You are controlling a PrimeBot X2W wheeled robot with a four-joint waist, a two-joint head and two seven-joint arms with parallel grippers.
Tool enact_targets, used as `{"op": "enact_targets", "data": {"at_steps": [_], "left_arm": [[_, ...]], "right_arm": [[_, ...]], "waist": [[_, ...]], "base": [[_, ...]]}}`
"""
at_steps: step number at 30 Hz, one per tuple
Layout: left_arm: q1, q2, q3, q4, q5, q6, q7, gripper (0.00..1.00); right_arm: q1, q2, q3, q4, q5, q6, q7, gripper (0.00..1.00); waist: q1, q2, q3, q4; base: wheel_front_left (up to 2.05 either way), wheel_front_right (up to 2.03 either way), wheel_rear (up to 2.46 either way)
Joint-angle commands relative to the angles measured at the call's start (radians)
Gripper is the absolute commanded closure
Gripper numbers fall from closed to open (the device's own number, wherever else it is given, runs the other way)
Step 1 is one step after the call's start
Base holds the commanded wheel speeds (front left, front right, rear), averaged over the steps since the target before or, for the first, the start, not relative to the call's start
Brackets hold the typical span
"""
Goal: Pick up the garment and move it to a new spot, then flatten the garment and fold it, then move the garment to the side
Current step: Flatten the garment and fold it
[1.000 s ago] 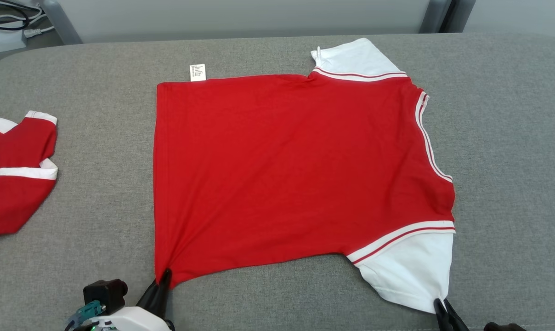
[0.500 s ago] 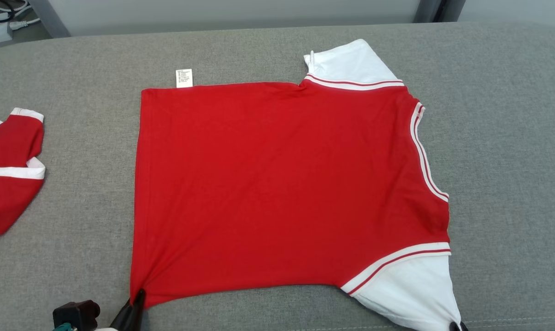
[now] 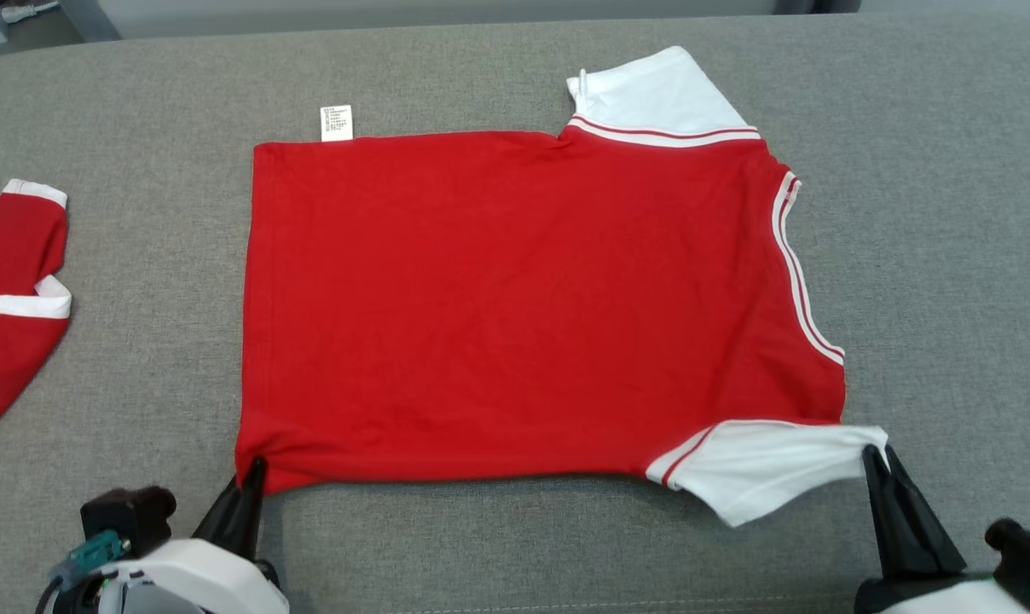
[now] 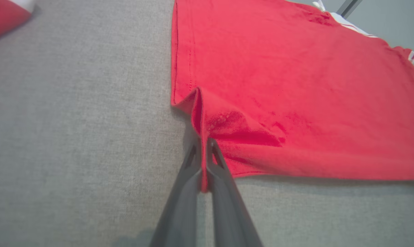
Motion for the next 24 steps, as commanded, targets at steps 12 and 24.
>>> {"op": "enact_targets", "data": {"at_steps": [12, 24], "left_arm": [[-0.27, 0.01, 0.031, 0.005, 0.0, -0.03, 0.065, 1.0], [-0.432, -0.041, 0.02, 0.187, -0.012, -0.099, 0.042, 1.0]], "right_arm": [[-0.34, -0.036, 0.046, 0.129, 0.03, 0.0, 0.026, 1.0], [-0.586, -0.095, 0.101, 0.381, 0.06, 0.0, -0.015, 1.0]], "waist": [[0.0, 0.0, 0.059, 0.013], [0.0, 0.0, 0.092, 0.015]], "base": [[0.0, 0.0, 0.0], [0.0, 0.0, 0.0]]}}
